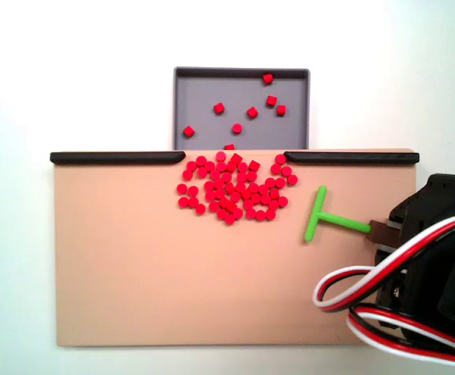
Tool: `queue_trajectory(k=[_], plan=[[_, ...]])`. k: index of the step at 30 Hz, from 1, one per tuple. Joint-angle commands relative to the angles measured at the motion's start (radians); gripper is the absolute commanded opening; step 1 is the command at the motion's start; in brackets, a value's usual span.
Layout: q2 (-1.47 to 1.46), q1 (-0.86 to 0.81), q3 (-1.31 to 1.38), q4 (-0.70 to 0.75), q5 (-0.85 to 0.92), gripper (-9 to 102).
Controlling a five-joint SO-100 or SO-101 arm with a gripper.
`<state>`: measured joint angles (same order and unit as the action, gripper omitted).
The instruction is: Push granules from right to the grey container
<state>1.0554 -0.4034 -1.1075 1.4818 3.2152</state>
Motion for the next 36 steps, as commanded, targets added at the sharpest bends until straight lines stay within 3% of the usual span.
queue_trajectory(k=[1,36], plan=[[0.006,0.009,0.038,-0.002,0.247,0],[-0.06,0.032,0.12,-0.002,0.236,0]])
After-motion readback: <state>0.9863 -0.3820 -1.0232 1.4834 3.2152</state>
